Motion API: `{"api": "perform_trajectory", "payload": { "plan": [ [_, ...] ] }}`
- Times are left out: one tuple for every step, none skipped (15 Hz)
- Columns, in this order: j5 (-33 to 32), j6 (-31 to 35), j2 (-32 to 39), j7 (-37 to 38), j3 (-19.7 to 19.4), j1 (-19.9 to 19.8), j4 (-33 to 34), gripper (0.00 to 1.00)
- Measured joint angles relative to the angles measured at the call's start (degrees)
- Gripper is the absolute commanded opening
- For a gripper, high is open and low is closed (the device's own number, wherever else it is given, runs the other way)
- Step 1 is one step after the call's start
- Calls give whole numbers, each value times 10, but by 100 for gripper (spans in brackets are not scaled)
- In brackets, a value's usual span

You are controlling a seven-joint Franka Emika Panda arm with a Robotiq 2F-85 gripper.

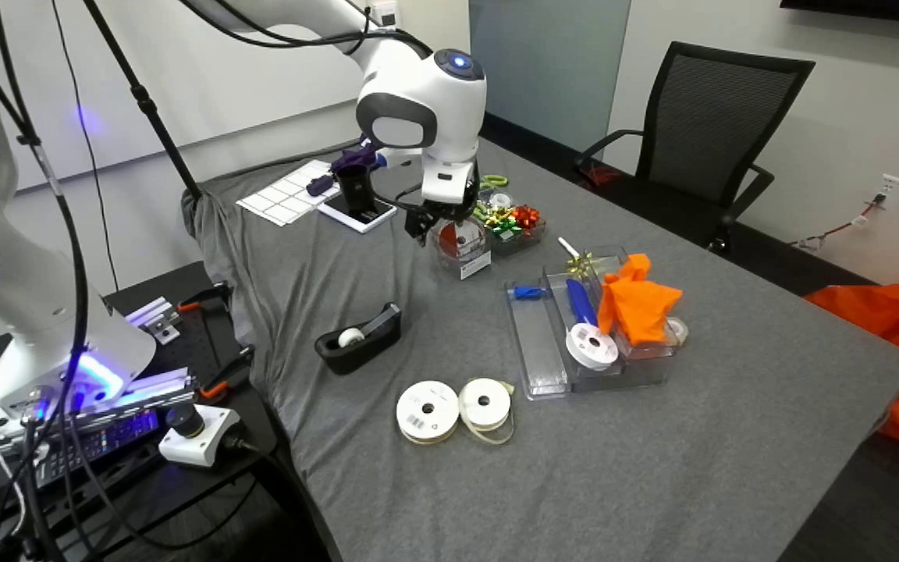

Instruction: Move the tray to the right

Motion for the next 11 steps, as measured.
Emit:
{"api": "perform_trajectory", "payload": {
  "plan": [
    [-10, -11, -13, -9, 0, 0, -11, 100],
    [-22, -22, -26, -18, -1, 0, -23, 100],
    [-36, -32, -39, -28, -1, 0, -35, 100],
    [-50, -42, -52, -38, -2, 1, -47, 100],
    [-64, -51, -64, -48, -4, 1, -59, 100],
    [-78, -60, -76, -61, -5, 1, -70, 100],
    [-90, -64, -86, -74, -6, 1, -80, 100],
    [-100, -66, -94, -88, -7, 1, -90, 100],
    [-110, -66, -101, -102, -8, 1, -99, 100],
    [-118, -66, -106, -118, -9, 1, -107, 100],
    [-124, -66, -111, -132, -10, 1, -113, 100]
  ]
}}
